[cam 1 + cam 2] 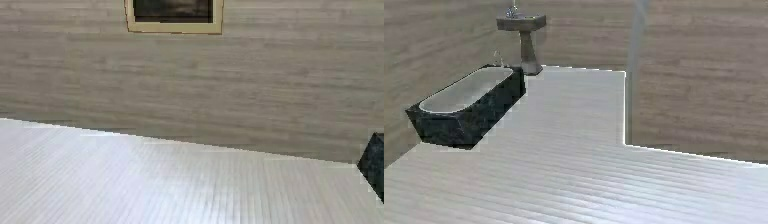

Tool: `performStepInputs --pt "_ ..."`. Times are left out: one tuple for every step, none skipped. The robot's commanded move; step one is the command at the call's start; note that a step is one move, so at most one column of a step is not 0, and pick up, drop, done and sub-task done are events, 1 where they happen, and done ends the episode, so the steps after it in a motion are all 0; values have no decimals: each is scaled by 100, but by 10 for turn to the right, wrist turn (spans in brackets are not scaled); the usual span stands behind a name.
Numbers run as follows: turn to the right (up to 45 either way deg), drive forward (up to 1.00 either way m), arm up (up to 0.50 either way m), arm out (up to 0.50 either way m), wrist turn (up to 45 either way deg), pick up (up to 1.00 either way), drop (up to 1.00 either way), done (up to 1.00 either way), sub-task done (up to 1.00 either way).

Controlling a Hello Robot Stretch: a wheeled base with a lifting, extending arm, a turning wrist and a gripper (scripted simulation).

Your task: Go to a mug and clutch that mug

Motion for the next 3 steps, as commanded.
performStepInputs --pt "-300 0 0 0 0 0 0 0 0" --pt "0 35 0 0 0 0 0 0 0" --pt "-450 0 0 0 0 0 0 0 0"
